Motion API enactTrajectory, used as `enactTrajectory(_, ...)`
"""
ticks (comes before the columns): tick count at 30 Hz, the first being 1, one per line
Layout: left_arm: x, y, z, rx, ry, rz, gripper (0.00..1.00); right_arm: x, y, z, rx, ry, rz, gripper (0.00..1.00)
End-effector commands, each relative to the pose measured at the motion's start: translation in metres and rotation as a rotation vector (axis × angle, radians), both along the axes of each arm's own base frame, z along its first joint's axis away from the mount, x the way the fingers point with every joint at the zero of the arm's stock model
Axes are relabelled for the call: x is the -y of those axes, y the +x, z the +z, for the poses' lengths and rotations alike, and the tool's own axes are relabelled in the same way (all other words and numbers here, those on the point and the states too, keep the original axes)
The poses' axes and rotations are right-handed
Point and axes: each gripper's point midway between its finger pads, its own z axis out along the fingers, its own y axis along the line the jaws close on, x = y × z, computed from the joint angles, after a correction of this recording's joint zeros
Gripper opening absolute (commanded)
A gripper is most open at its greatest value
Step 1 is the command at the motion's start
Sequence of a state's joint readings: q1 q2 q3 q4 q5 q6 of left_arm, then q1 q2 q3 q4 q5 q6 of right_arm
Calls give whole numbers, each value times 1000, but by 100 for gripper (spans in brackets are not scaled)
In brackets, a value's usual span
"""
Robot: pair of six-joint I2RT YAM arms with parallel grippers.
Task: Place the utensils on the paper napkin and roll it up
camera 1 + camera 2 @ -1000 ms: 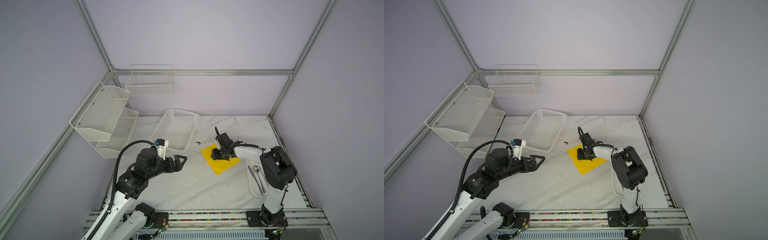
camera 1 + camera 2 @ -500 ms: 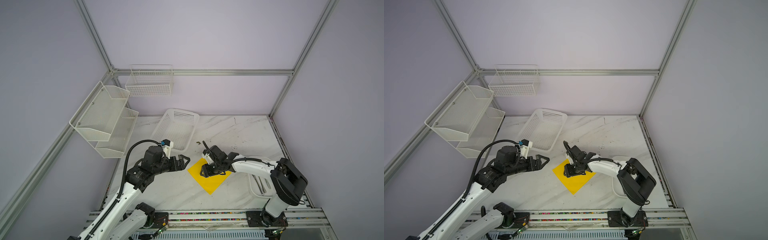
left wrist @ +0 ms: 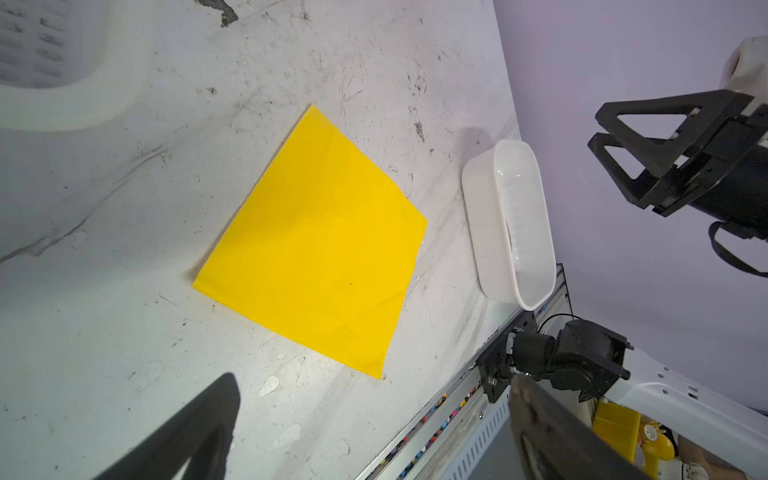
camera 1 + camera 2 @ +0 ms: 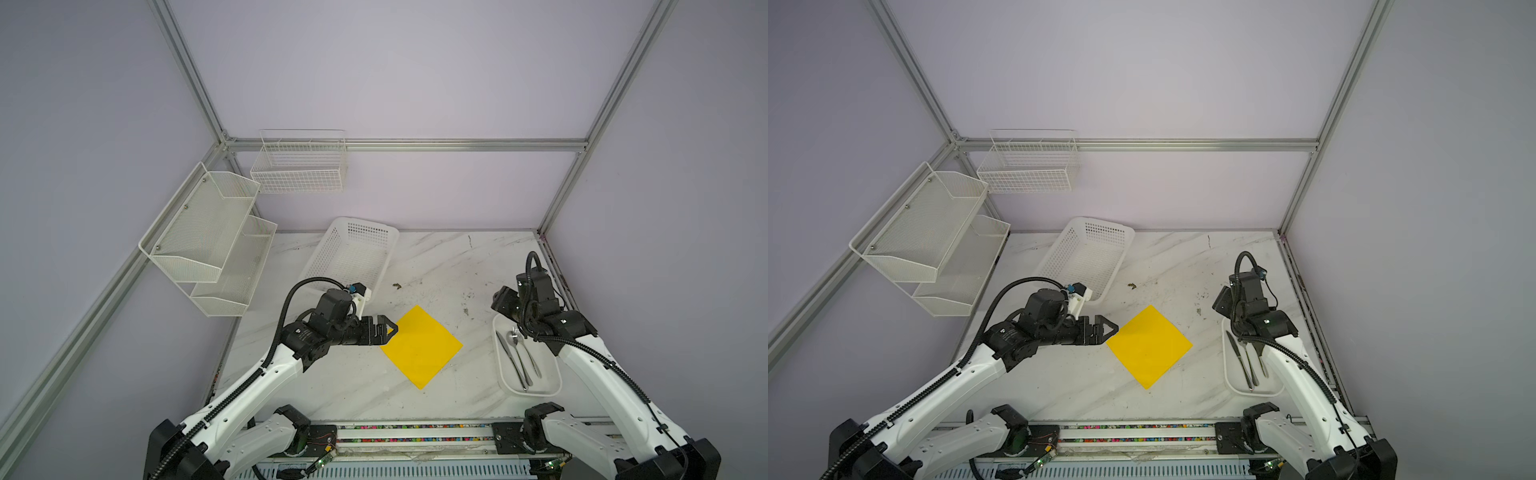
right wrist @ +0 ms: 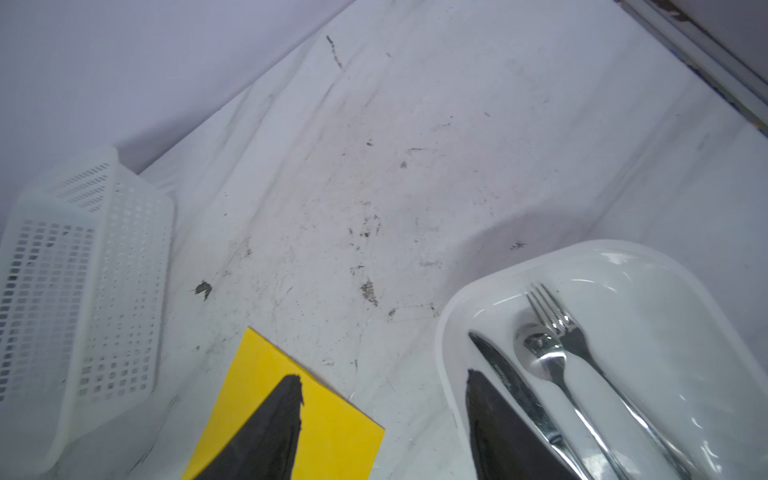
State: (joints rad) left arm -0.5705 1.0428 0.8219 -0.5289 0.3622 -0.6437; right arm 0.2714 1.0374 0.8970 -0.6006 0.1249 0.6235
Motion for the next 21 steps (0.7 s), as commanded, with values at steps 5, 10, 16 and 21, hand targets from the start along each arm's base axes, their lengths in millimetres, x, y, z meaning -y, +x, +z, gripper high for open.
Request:
enactTrajectory(5,42,2,7,77,38,-144,99,5,-10,-67,-263,-73,10,65)
enactTrajectory(10,41,28,2,114,130,-90,100,-1,3,-89,-297,-92,48,64)
enactTrajectory(16,41,75,-2,130,292,-22,100,-18,38,-110,-292,-119,175,58)
enactTrajectory(21,41,119,-5,132,351,7,100,-29,70,-117,-273,-141,234,53)
